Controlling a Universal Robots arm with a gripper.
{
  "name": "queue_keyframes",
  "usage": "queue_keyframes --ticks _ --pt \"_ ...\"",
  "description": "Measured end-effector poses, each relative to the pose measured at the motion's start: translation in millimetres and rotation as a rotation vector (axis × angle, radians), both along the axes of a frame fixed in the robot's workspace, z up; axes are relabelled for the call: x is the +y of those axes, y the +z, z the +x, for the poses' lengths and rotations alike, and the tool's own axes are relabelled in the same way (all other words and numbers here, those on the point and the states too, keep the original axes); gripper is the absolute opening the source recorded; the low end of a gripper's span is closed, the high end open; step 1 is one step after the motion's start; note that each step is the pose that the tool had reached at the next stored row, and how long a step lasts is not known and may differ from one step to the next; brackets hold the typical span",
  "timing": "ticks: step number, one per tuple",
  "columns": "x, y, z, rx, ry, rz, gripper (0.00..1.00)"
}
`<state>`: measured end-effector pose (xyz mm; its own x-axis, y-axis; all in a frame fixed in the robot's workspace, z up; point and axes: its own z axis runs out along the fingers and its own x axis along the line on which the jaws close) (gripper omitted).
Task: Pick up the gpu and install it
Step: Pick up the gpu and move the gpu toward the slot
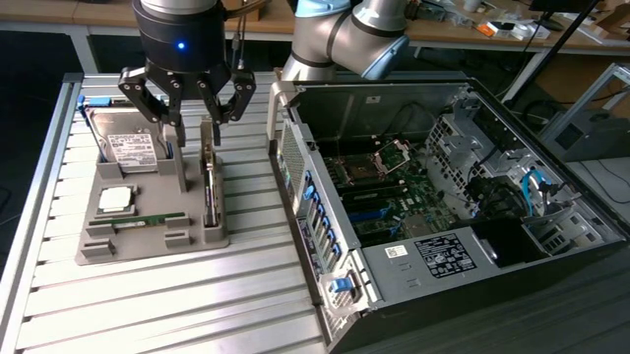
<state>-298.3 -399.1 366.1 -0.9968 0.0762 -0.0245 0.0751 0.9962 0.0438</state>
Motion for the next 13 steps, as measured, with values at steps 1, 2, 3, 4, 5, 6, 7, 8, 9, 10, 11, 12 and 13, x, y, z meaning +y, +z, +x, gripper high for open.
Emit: queue_keyframes --ticks 1,2,3,4,5,6,7,8,9,10,11,12,13 --pt "0.0 -0.2 0.0 0.0 0.0 0.0 0.48" --pt "0.0 -0.4 0.0 0.0 0.0 0.0 0.48" --pt "0.0 -0.6 0.0 0.0 0.0 0.0 0.48" --pt "0.0 -0.8 0.0 0.0001 0.0 0.0 0.48" --pt "0.0 -1.1 0.0 0.0 0.0 0.0 0.48" --pt "0.0 -1.4 0.0 0.0 0.0 0.0 0.48" --pt "0.0 -1.6 0.0 0.0 0.0 0.0001 0.48" --pt "0.0 -1.8 0.0 0.0 0.0 0.0 0.48" --pt "0.0 -1.9 0.0 0.0 0.0 0.0 0.48" --pt "0.0 -2.1 0.0 0.0001 0.0 0.0 0.48" --pt "0.0 -2.4 0.0 0.0 0.0 0.0 0.48" --pt "0.0 -2.5 0.0 0.0 0.0 0.0001 0.48" --pt "0.0 -2.7 0.0 0.0 0.0 0.0 0.48"
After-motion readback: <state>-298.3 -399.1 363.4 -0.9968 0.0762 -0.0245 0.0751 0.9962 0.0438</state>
